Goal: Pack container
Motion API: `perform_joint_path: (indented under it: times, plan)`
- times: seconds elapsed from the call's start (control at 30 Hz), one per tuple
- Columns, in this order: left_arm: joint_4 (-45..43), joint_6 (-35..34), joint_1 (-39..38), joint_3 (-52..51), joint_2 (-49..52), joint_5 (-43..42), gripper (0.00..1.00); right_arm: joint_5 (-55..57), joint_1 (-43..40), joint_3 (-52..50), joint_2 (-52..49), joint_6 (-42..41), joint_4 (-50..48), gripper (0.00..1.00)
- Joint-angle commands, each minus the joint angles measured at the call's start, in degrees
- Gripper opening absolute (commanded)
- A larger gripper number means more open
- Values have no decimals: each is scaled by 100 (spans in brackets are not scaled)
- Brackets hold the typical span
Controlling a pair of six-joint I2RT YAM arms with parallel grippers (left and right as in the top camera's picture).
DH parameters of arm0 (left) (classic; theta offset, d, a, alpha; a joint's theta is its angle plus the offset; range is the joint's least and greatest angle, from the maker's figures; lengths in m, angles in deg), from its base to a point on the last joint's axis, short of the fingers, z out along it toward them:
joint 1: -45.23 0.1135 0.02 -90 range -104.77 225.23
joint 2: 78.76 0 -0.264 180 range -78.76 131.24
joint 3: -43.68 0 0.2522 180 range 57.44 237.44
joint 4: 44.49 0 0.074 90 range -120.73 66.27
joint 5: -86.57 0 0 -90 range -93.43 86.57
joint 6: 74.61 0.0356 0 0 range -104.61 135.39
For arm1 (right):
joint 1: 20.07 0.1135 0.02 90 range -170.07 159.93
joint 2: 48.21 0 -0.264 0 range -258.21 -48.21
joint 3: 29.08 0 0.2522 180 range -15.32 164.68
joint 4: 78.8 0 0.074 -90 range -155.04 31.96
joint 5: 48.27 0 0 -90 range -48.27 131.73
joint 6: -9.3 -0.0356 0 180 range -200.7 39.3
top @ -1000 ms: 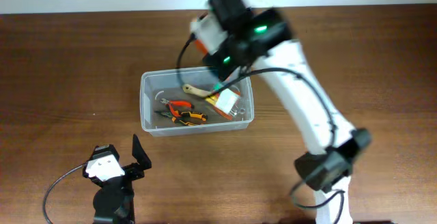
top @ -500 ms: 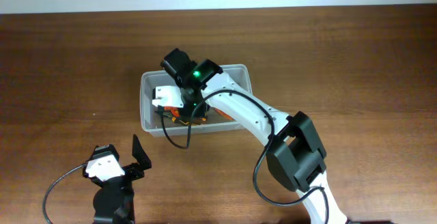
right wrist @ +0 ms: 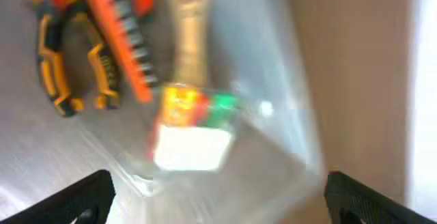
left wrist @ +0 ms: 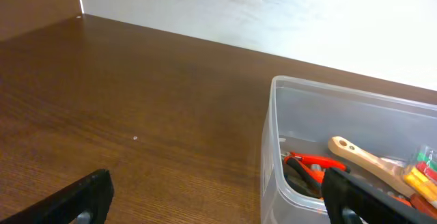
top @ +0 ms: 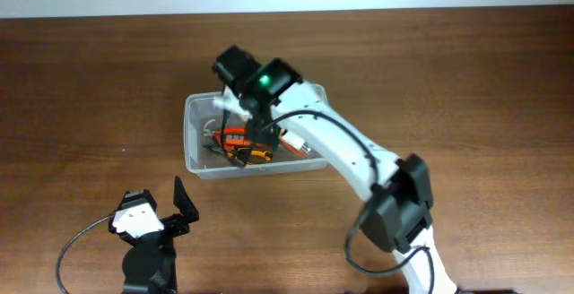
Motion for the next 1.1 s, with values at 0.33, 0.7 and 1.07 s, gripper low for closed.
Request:
perform_joint_path:
  times: [0.33,0.7,1.07]
  plan:
    - [4,50,-24,-22,-26,22,99,173,-157,1598,1582,-2601,94,98]
    - [4,50,-24,-22,-26,20,99,-2507,-164,1587,1567,-2415,367,98]
    - [4,50,-24,-22,-26,22,99,-2013,-730,1637,1851,-2406,494,98]
